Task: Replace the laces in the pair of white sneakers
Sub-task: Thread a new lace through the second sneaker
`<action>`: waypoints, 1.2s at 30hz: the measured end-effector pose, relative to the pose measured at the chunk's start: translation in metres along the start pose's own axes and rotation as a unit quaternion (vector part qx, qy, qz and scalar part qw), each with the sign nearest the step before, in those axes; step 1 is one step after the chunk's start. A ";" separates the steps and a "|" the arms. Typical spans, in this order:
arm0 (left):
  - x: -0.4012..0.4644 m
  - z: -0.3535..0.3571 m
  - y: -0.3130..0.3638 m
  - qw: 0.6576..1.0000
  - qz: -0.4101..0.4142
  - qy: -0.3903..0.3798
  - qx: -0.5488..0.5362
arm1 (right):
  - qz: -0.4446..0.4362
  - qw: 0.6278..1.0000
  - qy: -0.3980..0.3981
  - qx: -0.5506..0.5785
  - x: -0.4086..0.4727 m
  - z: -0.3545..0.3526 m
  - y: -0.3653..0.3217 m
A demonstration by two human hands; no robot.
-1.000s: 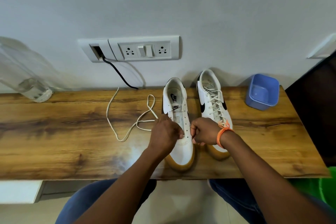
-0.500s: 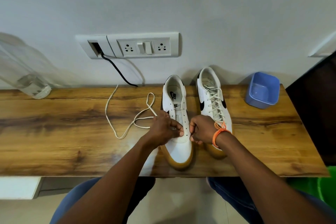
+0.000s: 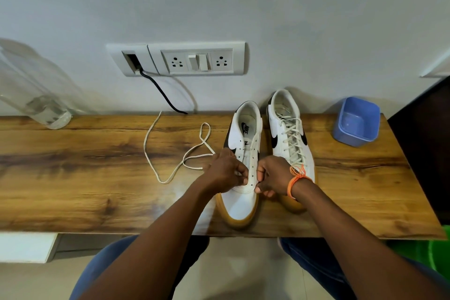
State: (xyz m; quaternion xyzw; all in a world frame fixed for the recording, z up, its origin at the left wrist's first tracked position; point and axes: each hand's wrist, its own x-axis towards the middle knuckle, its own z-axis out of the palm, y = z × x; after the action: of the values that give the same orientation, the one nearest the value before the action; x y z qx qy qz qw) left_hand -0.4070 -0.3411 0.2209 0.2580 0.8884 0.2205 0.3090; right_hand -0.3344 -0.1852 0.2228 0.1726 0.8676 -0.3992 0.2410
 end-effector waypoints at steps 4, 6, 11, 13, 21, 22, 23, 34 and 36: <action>-0.003 -0.001 0.001 0.999 0.034 0.024 -0.010 | -0.001 1.000 0.000 0.010 0.001 0.001 0.001; -0.003 0.000 0.003 0.997 0.037 0.054 -0.036 | -0.001 1.000 0.002 0.015 0.001 0.003 0.001; -0.002 0.000 0.003 0.995 0.090 0.040 0.024 | -0.005 1.000 0.000 0.010 0.004 0.002 0.003; -0.001 -0.001 0.004 0.994 0.101 0.020 0.039 | -0.007 1.000 0.002 0.004 0.004 0.001 0.005; 0.000 -0.011 0.000 0.993 0.085 -0.081 0.014 | -0.016 1.000 0.011 -0.020 0.004 0.001 0.005; -0.001 -0.010 0.001 0.994 0.078 -0.076 0.006 | -0.015 1.000 0.011 -0.020 0.004 0.001 0.006; -0.001 -0.009 0.000 0.995 0.072 -0.070 -0.007 | -0.016 1.000 0.013 -0.021 0.004 0.001 0.006; -0.005 -0.014 0.008 0.988 -0.032 -0.079 -0.132 | -0.014 0.999 0.020 -0.020 0.003 0.002 0.006; -0.006 -0.018 0.008 0.982 -0.049 -0.098 -0.155 | -0.016 0.999 0.021 -0.020 0.002 0.003 0.005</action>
State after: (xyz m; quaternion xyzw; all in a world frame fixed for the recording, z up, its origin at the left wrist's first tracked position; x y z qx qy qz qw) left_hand -0.4119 -0.3424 0.2408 0.1834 0.8204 0.3143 0.4411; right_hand -0.3332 -0.1844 0.2166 0.1620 0.8829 -0.3818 0.2200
